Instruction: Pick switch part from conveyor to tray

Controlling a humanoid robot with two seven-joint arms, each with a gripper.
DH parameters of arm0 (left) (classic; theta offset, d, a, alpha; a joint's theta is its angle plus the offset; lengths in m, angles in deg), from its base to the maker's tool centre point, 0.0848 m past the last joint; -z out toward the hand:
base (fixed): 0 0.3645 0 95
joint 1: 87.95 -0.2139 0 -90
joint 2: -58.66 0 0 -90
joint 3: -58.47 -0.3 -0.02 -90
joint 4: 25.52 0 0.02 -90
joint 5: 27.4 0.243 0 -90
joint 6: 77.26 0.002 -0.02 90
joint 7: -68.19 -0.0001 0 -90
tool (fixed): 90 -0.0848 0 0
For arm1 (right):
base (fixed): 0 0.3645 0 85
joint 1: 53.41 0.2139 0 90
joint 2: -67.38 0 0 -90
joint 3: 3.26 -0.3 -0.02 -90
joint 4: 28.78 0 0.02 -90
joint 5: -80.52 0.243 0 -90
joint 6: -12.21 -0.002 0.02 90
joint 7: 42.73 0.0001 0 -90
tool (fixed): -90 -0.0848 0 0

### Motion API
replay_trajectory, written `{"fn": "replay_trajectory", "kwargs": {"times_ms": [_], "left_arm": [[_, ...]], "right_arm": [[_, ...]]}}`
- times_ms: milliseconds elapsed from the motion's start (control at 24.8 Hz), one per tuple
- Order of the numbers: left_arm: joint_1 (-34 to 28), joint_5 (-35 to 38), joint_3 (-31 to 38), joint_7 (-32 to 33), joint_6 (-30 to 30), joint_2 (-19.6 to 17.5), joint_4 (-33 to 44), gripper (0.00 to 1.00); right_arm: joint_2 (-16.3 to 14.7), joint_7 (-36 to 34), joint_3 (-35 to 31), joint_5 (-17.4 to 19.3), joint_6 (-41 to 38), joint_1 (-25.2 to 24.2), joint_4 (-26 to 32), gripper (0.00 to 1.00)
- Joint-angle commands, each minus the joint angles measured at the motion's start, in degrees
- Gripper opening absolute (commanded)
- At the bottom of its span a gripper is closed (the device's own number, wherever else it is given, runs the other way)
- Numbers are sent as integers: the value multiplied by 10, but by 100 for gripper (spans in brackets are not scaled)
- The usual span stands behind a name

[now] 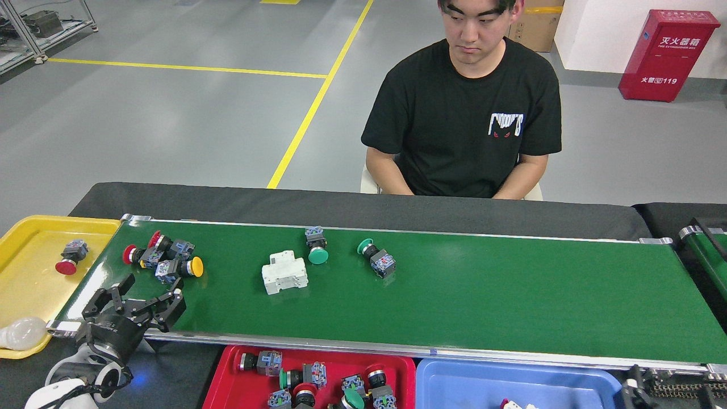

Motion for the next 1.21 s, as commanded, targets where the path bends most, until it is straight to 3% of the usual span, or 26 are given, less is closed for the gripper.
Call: {"fn": "replay_trajectory", "kwargs": {"times_ms": [0, 282, 403, 443, 564, 685, 926, 1047, 1168], "left_arm": [[20, -1, 0, -16, 1, -16, -22, 100], [108, 2, -4, -64, 8, -46, -172, 99], [127, 1, -16, -73, 25, -45, -202, 94], [127, 1, -21, -76, 28, -43, -203, 85], [127, -4, -33, -77, 23, -41, -208, 39], [127, -5, -33, -85, 18, -40, -213, 21], [121, -12, -33, -106, -11, -42, -197, 12], [85, -39, -33, -106, -58, -41, -138, 10], [27, -52, -34, -103, -86, -40, -29, 9]], "right_arm": [[-5, -9, -4, 2, -4, 0, 8, 100], [-6, -9, -4, 2, -26, -1, 6, 100], [-6, -9, -4, 2, -36, -1, 6, 100], [-6, -9, -4, 2, -40, -2, 6, 100], [-6, -9, -2, 2, -52, -6, 6, 100], [-3, -9, -2, 2, -55, -5, 6, 100], [-2, -9, 3, 3, -83, -5, 6, 100], [-1, -8, 3, 3, -90, -3, 6, 100], [1, -7, 4, 3, -91, -2, 6, 100]]}}
